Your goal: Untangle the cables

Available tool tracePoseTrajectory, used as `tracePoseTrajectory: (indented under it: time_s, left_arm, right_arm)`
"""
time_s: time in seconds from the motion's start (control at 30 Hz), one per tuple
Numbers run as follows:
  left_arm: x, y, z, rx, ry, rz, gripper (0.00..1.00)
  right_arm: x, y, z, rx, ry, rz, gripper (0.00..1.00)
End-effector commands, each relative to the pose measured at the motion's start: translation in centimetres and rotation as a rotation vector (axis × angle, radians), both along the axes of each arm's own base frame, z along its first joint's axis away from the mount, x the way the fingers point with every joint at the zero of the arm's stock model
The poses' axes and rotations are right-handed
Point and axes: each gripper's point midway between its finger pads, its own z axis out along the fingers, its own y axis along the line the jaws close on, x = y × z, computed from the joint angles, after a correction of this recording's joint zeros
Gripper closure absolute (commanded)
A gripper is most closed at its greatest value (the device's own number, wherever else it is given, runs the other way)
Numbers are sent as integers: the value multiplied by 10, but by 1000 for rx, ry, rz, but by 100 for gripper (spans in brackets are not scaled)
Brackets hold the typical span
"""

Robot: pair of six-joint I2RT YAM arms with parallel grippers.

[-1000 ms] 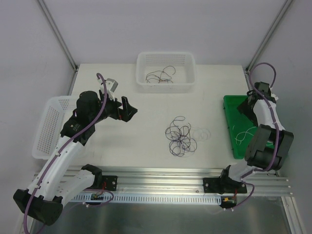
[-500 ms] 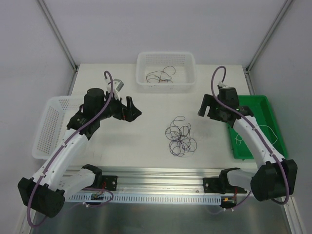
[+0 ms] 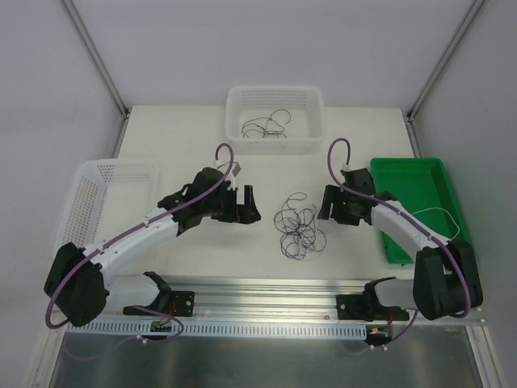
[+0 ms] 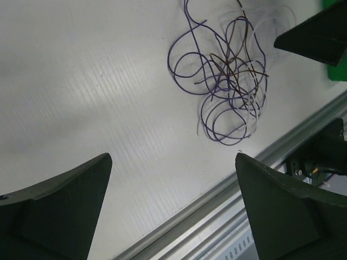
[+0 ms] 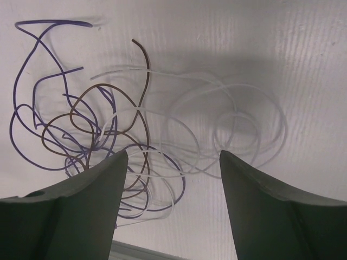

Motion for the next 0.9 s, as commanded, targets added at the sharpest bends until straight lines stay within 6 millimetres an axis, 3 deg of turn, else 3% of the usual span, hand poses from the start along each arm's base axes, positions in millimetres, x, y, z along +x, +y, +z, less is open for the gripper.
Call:
tracePoseTrajectory:
  time_s: [0.0, 0.07, 0.27, 0.37, 0.47, 0.53, 0.67, 0.87]
  left_arm:
    - [24, -12, -9, -15, -6, 142, 1]
    - [29, -23, -11, -21, -8, 146, 2]
    - [39, -66, -40, 35, 21, 131, 6]
    - [41, -84, -54, 50, 50, 116, 8]
    - [45, -103, -59, 38, 60, 104, 10]
    - [47, -116, -57, 32, 55, 88, 11]
    - [47, -128, -83, 67, 94, 86, 16]
    - [43, -133, -107, 118, 113, 94, 46]
  right_arm:
    - [10, 13, -4, 27, -33, 13, 29]
    - [9, 13, -12, 21, -18, 10, 32]
    - [5, 9, -25, -3, -22, -1, 56]
    - [4, 11, -25, -7, -26, 8, 71]
    - [2, 11, -20, -22, -53, 16, 99]
    - [0, 12, -18, -24, -64, 29, 99]
    - [-3, 15, -14, -35, -82, 44, 99]
    - [-6, 24, -7, -38, -103, 75, 99]
